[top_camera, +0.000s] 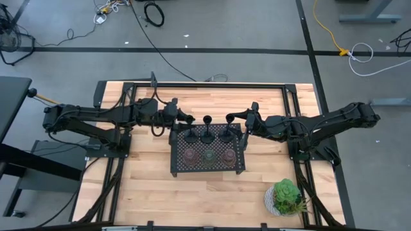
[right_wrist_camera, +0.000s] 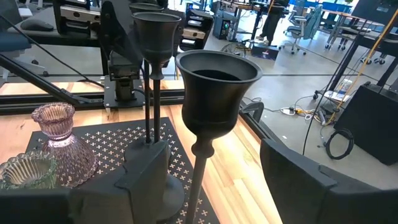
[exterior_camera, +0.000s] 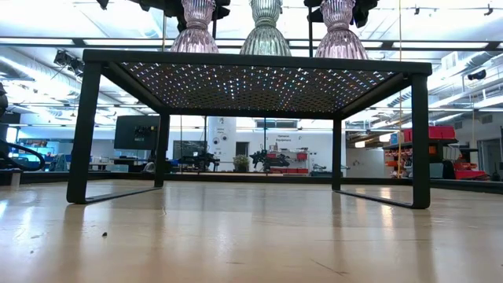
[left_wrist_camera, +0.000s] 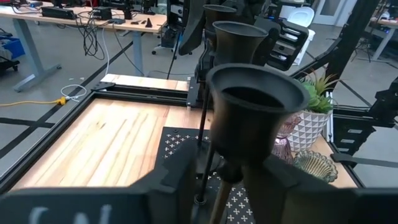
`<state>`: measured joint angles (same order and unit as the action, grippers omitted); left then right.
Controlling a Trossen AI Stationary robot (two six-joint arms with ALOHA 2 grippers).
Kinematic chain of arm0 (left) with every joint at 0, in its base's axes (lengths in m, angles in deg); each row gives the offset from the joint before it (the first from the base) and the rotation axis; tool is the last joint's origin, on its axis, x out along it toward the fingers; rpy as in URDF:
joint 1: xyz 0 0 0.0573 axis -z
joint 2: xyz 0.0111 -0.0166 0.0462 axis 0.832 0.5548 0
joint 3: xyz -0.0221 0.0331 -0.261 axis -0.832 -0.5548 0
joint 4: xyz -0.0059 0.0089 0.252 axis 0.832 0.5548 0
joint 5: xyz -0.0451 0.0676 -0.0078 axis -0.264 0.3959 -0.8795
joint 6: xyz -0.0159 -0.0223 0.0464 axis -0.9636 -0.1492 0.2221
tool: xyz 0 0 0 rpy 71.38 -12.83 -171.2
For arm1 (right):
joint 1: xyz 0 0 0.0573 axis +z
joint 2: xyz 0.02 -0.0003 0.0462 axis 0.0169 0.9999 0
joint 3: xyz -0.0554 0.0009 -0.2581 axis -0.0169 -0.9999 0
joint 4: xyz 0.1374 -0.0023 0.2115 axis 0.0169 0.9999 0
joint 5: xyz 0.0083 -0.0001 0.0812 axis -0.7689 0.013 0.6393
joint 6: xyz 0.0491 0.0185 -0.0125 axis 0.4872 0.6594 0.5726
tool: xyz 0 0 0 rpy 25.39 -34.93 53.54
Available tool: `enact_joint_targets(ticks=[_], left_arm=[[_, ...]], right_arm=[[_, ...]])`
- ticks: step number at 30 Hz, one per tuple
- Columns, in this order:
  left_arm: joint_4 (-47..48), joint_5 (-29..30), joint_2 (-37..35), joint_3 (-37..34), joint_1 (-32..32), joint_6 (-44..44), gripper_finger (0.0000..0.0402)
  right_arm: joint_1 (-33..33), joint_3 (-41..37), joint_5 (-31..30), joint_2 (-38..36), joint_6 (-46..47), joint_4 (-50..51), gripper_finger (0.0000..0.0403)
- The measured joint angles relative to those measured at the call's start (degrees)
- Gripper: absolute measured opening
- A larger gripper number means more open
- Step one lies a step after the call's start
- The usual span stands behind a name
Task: Pick & Place candle stick holders
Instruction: Align the black candle holder on the shelf with the black candle holders, then return to Home Position
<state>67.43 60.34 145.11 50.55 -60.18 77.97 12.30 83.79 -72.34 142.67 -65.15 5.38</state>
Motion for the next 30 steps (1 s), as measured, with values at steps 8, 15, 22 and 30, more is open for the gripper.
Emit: enact_joint_targets(ticks=[8, 15, 22, 30], left_arm=[[0.0, 0.0, -0.7, 0.0, 0.0, 0.5, 0.0189], [1.3, -0.8, -5.3, 0.0, 0.0, 2.4, 0.0208], [11.9, -0.9, -12.4, 0.0, 0.0, 2.8, 0.0209], [26.4, -0.2, -21.4, 0.0, 0.0, 5.2, 0.0209]], right_arm=[[0.0, 0.0, -0.1, 0.0, -2.9, 0.0, 0.0255], [0.0, 0.0, -2.5, -1.2, -2.9, 0.1, 0.0255], [0.4, 0.0, -3.3, -6.9, 0.2, 8.9, 0.0255], [3.2, -1.0, -3.0, -11.8, 4.3, 17.2, 0.0255]])
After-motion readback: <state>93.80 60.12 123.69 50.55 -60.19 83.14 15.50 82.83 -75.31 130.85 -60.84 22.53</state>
